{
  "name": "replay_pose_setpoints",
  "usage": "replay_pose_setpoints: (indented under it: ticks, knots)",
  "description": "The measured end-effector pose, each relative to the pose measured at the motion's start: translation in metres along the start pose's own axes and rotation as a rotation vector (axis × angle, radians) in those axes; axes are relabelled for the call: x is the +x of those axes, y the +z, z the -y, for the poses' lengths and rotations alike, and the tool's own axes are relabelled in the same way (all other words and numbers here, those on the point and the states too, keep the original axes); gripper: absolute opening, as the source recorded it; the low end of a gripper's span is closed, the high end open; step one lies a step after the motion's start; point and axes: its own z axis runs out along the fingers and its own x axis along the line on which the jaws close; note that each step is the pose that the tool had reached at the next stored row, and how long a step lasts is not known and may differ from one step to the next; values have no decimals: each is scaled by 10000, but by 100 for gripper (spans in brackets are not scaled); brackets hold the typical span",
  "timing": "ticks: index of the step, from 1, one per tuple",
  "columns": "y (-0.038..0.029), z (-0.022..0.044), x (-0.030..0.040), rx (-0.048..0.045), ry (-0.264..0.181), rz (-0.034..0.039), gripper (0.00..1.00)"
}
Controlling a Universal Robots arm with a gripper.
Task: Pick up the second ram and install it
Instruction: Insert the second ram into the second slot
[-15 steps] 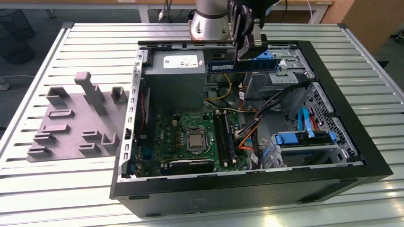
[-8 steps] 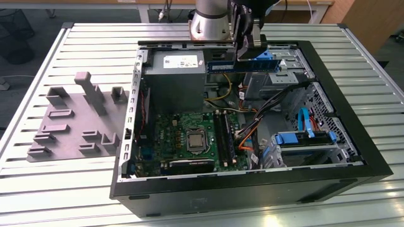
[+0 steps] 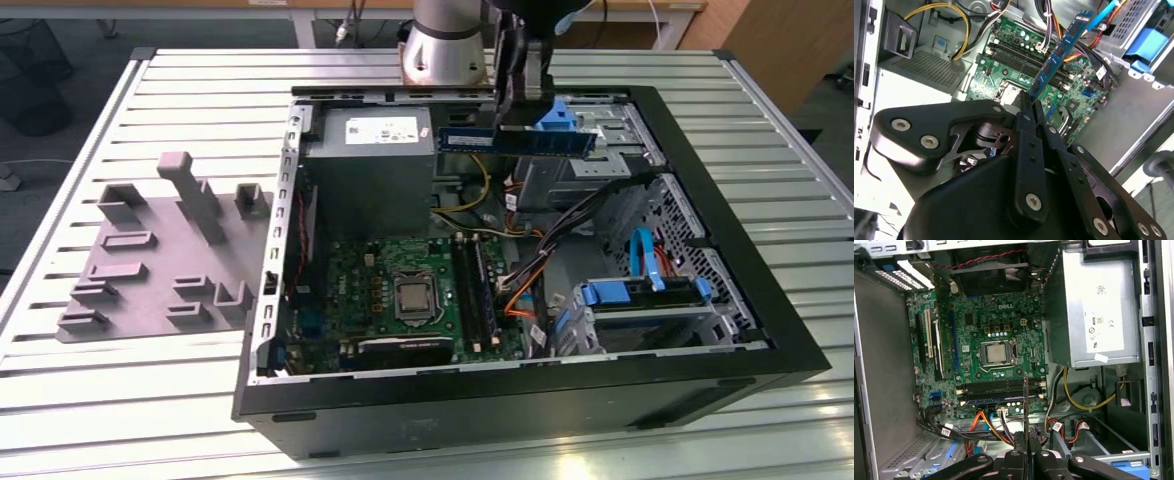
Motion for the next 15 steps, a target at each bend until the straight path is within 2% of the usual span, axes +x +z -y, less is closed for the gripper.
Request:
replay_pose_setpoints:
  ticks: [15]
  knots:
    - [17,-1,-6,16,2238,-82,14]
